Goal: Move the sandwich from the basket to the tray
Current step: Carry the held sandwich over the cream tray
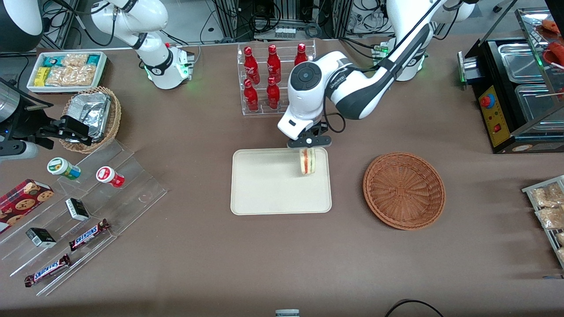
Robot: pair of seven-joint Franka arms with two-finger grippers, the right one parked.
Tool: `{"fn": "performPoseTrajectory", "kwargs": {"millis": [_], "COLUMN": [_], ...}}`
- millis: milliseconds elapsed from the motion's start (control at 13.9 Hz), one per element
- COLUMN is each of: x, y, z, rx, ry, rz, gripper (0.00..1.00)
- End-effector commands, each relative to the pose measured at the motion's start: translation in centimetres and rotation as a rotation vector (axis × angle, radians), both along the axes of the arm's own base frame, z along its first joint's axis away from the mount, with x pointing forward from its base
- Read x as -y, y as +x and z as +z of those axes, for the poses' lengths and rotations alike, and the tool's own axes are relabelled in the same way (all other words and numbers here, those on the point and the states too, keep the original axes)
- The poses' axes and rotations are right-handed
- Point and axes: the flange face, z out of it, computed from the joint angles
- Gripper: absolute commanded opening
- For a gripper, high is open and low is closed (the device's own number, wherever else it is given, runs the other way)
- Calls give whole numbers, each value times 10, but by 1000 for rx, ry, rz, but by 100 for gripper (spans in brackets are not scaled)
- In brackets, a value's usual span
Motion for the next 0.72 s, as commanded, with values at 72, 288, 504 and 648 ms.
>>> {"fn": "performPoseTrajectory", "kwargs": {"millis": [72,288,504,648], "x": [20,25,21,19], "y": [-15,-34,-34,-34], "z": [7,20,20,18], "rx": [23,16,-19,-39], "ry": [20,58,60,64], "rz": [85,111,117,90], "gripper": [0,0,0,0]}}
